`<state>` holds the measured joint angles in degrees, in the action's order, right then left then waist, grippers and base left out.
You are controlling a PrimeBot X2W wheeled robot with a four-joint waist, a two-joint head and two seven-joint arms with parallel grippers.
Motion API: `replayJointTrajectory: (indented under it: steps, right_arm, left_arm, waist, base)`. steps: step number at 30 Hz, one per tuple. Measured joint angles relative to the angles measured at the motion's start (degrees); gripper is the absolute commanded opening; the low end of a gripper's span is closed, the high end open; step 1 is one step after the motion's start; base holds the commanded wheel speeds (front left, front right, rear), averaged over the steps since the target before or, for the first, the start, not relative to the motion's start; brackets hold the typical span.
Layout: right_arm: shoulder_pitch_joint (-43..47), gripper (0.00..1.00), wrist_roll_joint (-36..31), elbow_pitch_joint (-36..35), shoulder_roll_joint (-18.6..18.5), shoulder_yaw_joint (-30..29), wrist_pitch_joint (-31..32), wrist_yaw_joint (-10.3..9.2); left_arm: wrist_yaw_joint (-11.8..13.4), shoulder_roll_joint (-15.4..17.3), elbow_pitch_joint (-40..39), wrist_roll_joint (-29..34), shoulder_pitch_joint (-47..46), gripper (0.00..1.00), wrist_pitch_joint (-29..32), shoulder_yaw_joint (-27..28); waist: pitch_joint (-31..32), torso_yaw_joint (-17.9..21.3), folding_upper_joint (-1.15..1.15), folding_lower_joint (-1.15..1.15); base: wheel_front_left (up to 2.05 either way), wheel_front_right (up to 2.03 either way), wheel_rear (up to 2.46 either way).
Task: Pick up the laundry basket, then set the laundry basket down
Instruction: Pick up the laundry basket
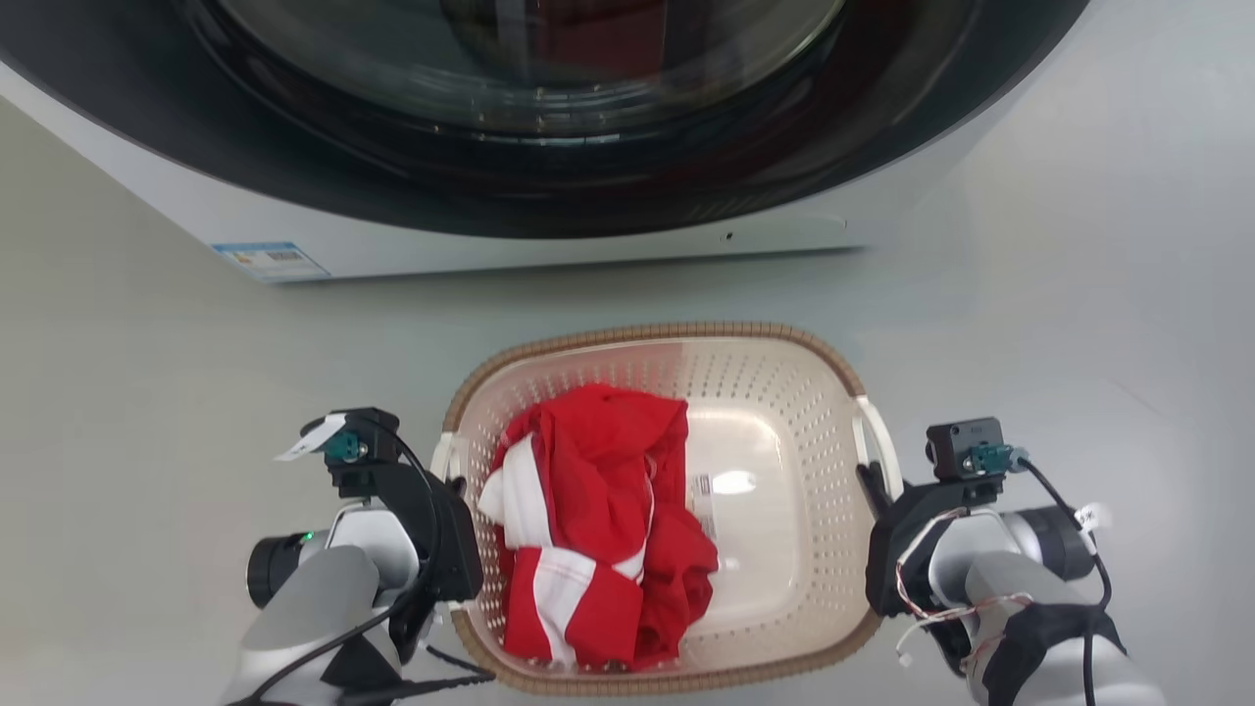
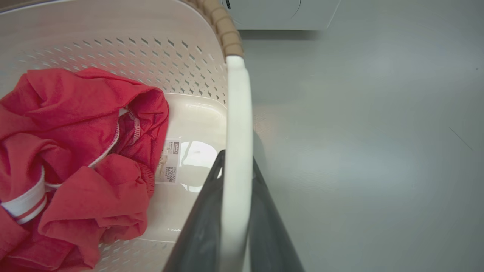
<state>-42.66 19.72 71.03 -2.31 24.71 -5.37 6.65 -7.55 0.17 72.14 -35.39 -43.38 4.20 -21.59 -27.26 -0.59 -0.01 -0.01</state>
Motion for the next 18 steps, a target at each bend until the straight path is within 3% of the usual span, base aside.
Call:
replayJointTrajectory:
  steps: [18]
  right_arm:
    - [8.28, 0.00, 7.39, -2.32, -0.01, 4.98, 5.02, 0.25]
  left_arm:
    - [0.00, 0.30, 0.56, -4.53, 6.53, 0.00, 4.90, -2.92]
  waist:
    - [12.84, 0.29, 0.00, -0.01]
  base:
    - [0.00, 0.00, 0.00]
